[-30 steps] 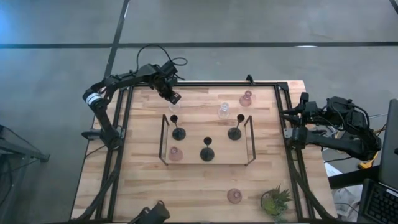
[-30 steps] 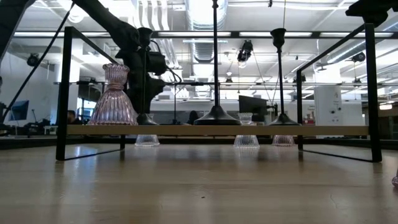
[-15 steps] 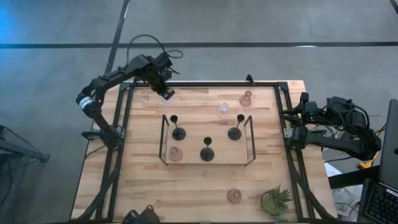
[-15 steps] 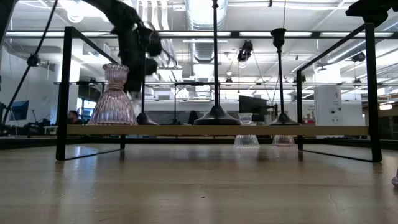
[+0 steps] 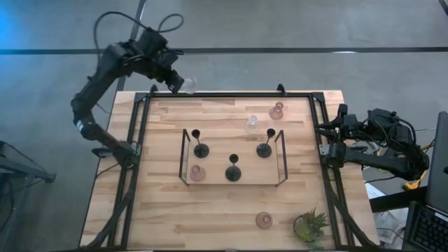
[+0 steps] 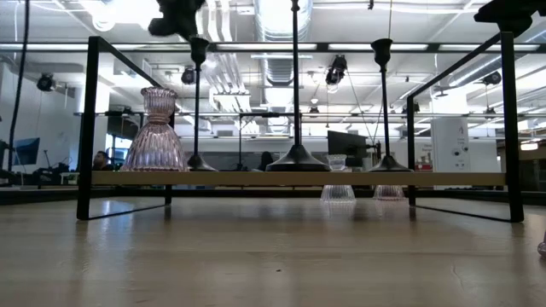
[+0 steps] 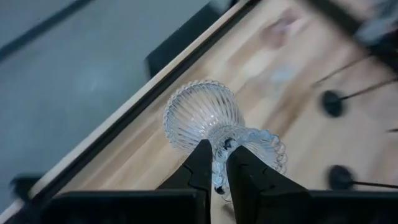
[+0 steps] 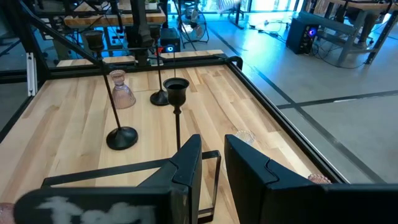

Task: Pick & Place candle stick holders
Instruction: Put the left transparent glass candle holder on the shelf

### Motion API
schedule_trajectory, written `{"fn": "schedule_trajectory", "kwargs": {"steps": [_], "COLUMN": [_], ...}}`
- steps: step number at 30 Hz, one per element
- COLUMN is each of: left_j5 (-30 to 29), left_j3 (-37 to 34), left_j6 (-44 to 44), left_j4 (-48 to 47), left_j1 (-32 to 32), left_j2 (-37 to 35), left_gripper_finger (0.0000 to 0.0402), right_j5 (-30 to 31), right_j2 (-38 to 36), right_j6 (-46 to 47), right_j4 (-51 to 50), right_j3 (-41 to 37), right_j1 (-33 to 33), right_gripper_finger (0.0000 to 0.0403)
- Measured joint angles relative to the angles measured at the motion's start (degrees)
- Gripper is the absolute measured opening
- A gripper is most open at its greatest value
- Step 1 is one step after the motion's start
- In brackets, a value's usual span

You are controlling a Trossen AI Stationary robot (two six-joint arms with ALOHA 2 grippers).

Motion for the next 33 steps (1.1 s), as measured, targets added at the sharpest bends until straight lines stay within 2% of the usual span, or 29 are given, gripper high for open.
{"fn": "schedule_trajectory", "kwargs": {"steps": [5,12,18,33], "left_j5": [2.7,2.8,-0.5,-0.1], "left_j3": [5.5,10.9,11.9,11.6], "left_j6": [-0.3,-0.3,2.5,18.5], "left_j4": [1.7,5.5,5.5,-1.7], "left_j1": [-6.3,-20.3,-29.5,-32.7], "left_j2": [-1.9,-0.2,3.7,10.9], "left_gripper_finger": [0.0031,0.0031,0.0031,0.0031], "right_j5": [0.0,0.0,0.0,0.0], "right_j2": [0.0,0.0,0.0,0.0], "right_j6": [0.0,0.0,0.0,0.0], "right_j4": [0.0,0.0,0.0,0.0], "right_j3": [0.0,0.0,0.0,0.0], "right_j1": [0.0,0.0,0.0,0.0], "right_gripper_finger": [0.0063,0.0063,0.0063,0.0063]}}
